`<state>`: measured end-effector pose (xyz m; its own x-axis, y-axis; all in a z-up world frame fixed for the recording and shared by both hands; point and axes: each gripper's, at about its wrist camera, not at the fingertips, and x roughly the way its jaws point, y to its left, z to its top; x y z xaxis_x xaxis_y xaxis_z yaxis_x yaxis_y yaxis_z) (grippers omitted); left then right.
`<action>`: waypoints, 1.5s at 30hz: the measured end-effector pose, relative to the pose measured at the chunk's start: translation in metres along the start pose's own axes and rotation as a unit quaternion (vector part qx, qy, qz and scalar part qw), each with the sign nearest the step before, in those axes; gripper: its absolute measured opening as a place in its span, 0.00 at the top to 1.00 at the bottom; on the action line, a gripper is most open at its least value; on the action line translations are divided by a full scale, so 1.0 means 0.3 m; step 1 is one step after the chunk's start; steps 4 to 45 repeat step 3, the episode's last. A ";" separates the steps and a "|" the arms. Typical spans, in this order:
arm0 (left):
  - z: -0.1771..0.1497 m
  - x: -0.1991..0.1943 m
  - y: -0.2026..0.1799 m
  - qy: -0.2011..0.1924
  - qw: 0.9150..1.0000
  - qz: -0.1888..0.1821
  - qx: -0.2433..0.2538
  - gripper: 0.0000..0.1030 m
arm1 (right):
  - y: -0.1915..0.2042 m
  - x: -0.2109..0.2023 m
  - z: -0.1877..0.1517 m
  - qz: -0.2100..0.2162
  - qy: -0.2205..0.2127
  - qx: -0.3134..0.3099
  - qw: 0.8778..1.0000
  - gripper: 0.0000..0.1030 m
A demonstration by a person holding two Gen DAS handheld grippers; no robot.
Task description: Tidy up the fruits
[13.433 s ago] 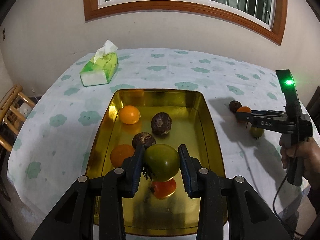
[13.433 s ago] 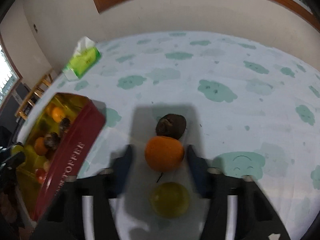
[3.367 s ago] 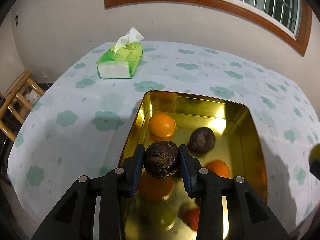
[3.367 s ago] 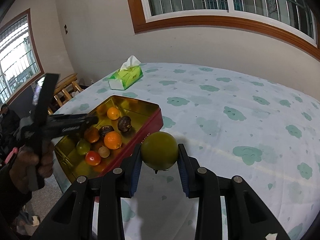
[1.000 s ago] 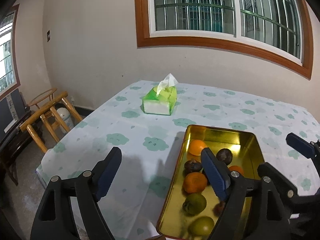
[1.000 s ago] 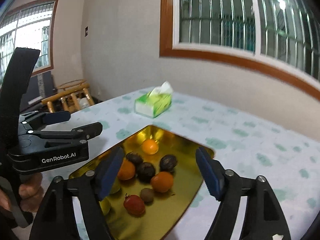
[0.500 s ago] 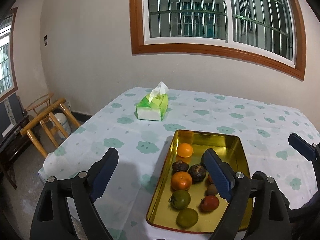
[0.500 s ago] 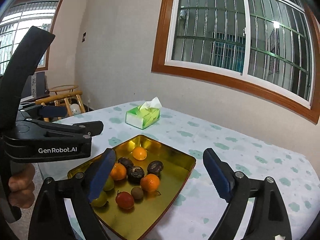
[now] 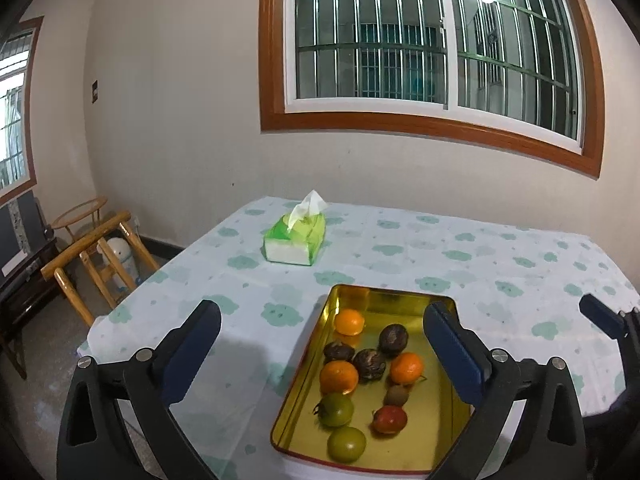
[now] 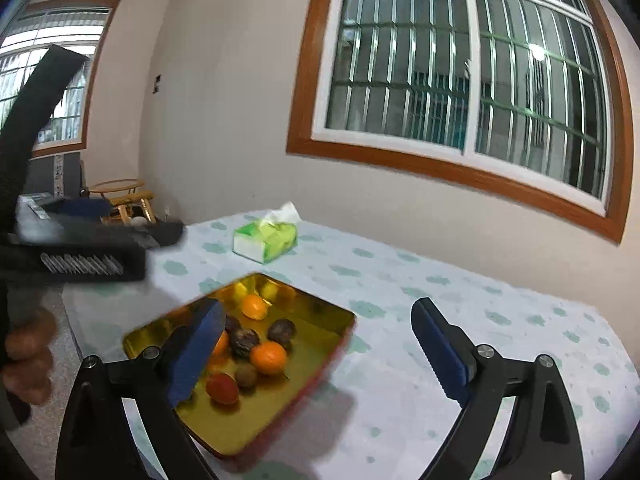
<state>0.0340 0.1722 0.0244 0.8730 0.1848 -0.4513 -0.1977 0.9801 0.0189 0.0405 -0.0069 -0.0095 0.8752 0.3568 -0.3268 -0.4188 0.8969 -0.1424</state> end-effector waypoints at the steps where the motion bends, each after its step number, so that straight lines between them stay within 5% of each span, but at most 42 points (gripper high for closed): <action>1: 0.003 -0.002 -0.009 0.001 1.000 0.000 0.004 0.02 | -0.028 0.005 -0.012 -0.005 0.009 0.004 1.000 0.09; 3: 0.008 -0.009 -0.038 0.002 1.000 0.003 0.011 0.01 | -0.113 0.025 -0.043 -0.017 0.035 0.019 0.999 0.09; 45: 0.008 -0.009 -0.038 0.002 1.000 0.003 0.011 0.01 | -0.113 0.025 -0.043 -0.017 0.035 0.019 0.999 0.09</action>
